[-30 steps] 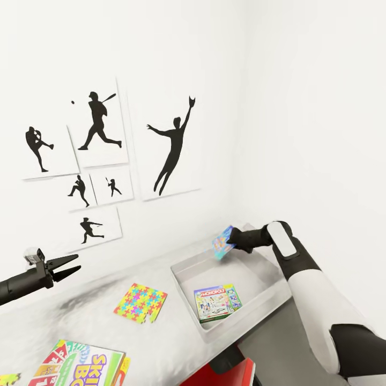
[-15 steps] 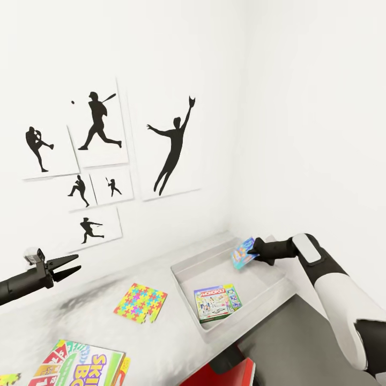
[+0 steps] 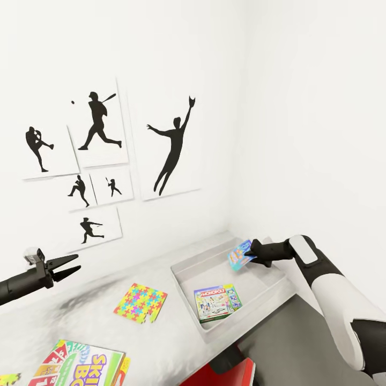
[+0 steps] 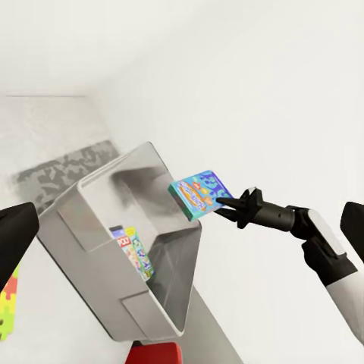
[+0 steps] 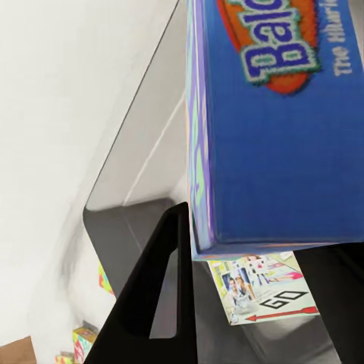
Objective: Put all the toys in the child's room - the three board games (two on the bed and one on the table), the two jigsaw puzzles on the table, and the tennis ball on the table - inside the toy box on the table in the child's room.
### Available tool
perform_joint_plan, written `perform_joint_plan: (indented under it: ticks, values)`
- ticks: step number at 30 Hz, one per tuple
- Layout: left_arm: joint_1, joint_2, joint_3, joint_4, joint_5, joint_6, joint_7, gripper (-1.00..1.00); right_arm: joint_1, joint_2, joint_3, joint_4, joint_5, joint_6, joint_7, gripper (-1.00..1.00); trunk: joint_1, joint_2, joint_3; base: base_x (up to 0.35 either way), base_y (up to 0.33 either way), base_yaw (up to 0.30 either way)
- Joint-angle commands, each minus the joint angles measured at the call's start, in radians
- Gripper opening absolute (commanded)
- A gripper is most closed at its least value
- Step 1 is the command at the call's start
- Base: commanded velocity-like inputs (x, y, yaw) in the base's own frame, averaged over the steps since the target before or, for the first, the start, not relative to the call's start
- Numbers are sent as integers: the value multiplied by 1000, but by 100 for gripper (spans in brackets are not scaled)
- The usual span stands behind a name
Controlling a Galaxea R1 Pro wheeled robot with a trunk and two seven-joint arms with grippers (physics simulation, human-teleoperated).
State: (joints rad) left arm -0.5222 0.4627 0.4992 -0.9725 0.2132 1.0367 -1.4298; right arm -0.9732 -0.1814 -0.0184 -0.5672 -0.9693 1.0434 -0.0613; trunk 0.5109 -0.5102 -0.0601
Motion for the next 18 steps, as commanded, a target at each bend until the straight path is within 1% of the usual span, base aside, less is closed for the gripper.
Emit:
perform_joint_plan:
  ticks: [1,5,10,14,17,18]
  values:
    - [-1,0,0,0,1,11,-3,100,-1,0,-2,-1,-7,4,-6,-100,1,-2,-2,0,0,0]
    - [-1,-1,1,0,1,11,-4,100,-1,3,-3,-4,-7,4,-7,-100,1,-2,-2,0,0,0]
    - [-2,0,2,0,3,11,-4,100,-1,36,-1,-7,-5,4,-9,-100,1,-2,-2,0,0,0]
    - [-7,0,3,0,3,11,-5,100,-1,56,0,-8,-4,4,-12,-100,1,-2,-2,0,0,0]
    - [-13,0,2,0,3,11,-5,100,-1,65,0,-8,-4,4,-13,-100,1,-2,-2,0,0,0]
    - [-22,0,2,0,3,11,-5,100,-1,68,0,-8,-4,4,-13,-100,1,-2,-2,0,0,0]
